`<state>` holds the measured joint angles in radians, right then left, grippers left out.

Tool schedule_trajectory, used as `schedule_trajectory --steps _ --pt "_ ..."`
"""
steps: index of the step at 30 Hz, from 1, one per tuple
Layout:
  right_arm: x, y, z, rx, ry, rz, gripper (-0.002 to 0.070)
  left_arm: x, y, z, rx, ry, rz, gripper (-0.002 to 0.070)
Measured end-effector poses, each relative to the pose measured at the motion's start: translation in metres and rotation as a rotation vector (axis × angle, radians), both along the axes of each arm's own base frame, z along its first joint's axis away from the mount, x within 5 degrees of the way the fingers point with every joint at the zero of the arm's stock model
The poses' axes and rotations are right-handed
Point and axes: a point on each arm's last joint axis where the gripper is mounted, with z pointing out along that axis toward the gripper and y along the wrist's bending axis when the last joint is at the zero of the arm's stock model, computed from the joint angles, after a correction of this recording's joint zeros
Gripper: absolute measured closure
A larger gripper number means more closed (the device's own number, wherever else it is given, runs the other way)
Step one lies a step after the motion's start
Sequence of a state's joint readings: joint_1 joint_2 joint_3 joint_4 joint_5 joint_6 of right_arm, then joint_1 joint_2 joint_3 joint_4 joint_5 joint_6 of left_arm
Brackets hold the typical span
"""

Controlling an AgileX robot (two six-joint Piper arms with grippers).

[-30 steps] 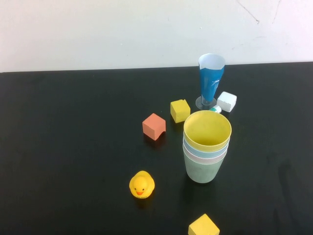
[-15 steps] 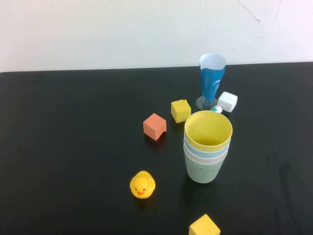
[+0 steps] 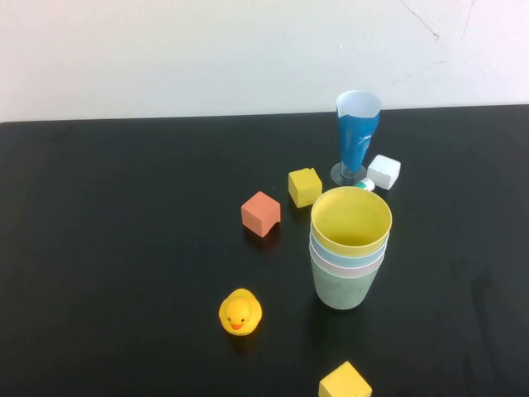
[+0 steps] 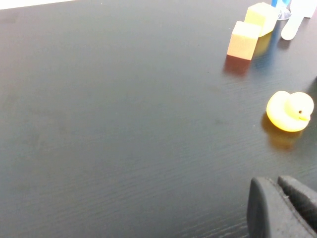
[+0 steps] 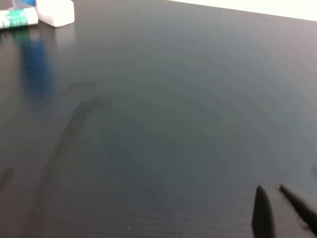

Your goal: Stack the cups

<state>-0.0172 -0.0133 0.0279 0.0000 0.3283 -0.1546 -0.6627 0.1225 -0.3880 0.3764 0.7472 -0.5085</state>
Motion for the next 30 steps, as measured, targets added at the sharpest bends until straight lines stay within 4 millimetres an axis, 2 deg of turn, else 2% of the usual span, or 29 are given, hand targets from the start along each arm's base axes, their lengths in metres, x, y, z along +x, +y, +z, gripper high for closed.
schedule_trajectory --steps 21,25,30 --pt "0.000 0.000 0.000 0.004 0.000 -0.001 0.0678 0.001 -0.002 -0.003 -0.002 -0.007 -0.008 0.0676" --pt "0.000 0.000 0.000 0.004 0.000 -0.001 0.0678 0.005 -0.010 -0.019 -0.049 0.007 -0.028 0.0676" --pt "0.000 0.000 0.000 -0.002 0.001 -0.002 0.0678 0.012 -0.011 -0.053 -0.037 0.030 0.087 0.0676"
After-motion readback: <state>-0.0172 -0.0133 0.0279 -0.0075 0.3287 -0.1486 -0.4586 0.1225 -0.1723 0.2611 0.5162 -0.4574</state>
